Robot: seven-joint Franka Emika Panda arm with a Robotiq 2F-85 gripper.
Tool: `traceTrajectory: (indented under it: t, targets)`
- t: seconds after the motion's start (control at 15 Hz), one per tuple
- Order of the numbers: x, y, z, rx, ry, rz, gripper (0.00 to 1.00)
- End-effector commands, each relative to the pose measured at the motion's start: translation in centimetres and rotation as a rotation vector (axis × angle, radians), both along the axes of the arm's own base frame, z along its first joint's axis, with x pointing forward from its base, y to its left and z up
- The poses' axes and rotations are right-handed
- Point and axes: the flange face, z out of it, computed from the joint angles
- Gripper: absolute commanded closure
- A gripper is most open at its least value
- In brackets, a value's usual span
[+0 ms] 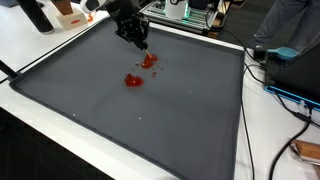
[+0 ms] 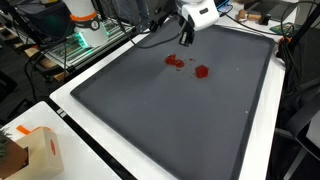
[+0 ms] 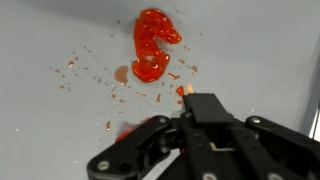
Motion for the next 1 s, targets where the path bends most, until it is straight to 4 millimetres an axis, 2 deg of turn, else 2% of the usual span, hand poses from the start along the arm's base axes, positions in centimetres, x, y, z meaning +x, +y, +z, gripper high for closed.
traceTrajectory:
  t: [0.0, 0.4, 0.93]
  targets:
    - [-1.0, 0.3, 1.4, -0.121, -0.016, -0.040, 0.97]
    - [-1.1, 1.4, 2.5, -0.270, -0.022, -0.065, 0.97]
    - [-0.8, 2.9, 2.2, -0.440, -0.025, -0.114, 0.97]
